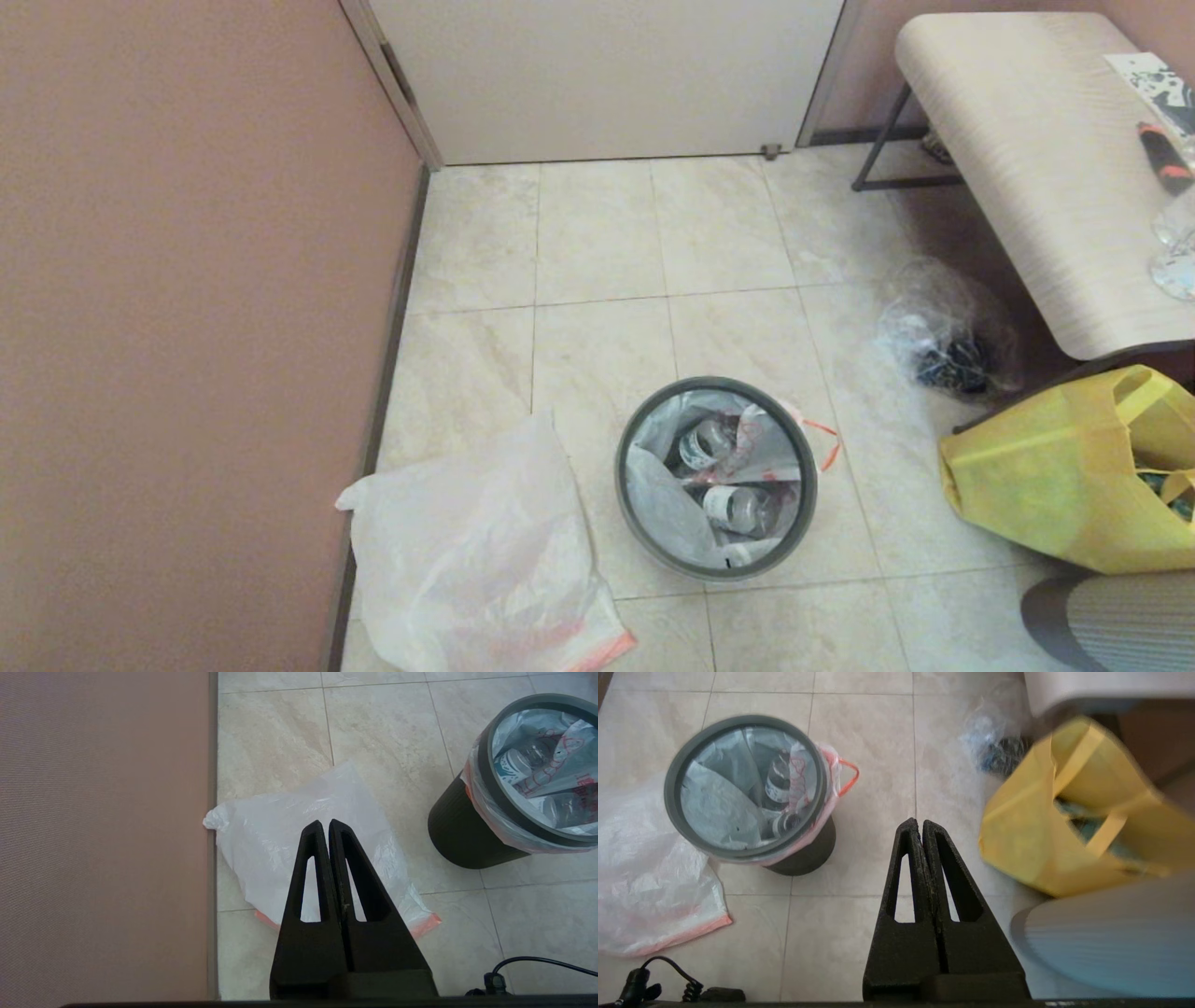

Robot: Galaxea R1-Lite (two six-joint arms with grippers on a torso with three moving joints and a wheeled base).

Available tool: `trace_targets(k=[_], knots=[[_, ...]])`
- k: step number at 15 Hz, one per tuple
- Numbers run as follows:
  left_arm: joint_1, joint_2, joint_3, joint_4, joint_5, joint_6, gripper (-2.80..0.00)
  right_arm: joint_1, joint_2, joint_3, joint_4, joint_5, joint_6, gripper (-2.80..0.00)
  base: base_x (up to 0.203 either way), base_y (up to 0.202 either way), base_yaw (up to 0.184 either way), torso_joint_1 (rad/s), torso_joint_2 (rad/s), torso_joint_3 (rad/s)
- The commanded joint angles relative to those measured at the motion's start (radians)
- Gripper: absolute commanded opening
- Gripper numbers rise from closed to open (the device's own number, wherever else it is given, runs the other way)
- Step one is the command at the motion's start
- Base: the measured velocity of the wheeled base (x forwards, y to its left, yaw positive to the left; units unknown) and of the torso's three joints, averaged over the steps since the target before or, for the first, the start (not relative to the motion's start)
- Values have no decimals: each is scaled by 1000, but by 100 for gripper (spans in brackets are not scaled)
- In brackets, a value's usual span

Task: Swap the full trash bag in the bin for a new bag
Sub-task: Place the trash can ring on the floor

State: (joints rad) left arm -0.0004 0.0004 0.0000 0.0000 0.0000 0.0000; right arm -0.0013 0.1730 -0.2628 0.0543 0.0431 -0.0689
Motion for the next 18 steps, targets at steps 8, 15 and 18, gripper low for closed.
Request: trace_targets(k=[8, 15, 18], knots=[[0, 0, 0, 0, 0, 0, -280, 34, 950, -354, -42, 12, -53, -280, 0, 0, 0, 0, 0, 0], [0, 0, 0, 0, 0, 0, -280, 193, 1607, -562, -299, -72, 22, -280, 0, 0, 0, 0, 0, 0], [0, 0, 0, 0, 0, 0, -280, 276, 1752, -673, -350, -146, 39, -145, 0, 0, 0, 0, 0, 0]])
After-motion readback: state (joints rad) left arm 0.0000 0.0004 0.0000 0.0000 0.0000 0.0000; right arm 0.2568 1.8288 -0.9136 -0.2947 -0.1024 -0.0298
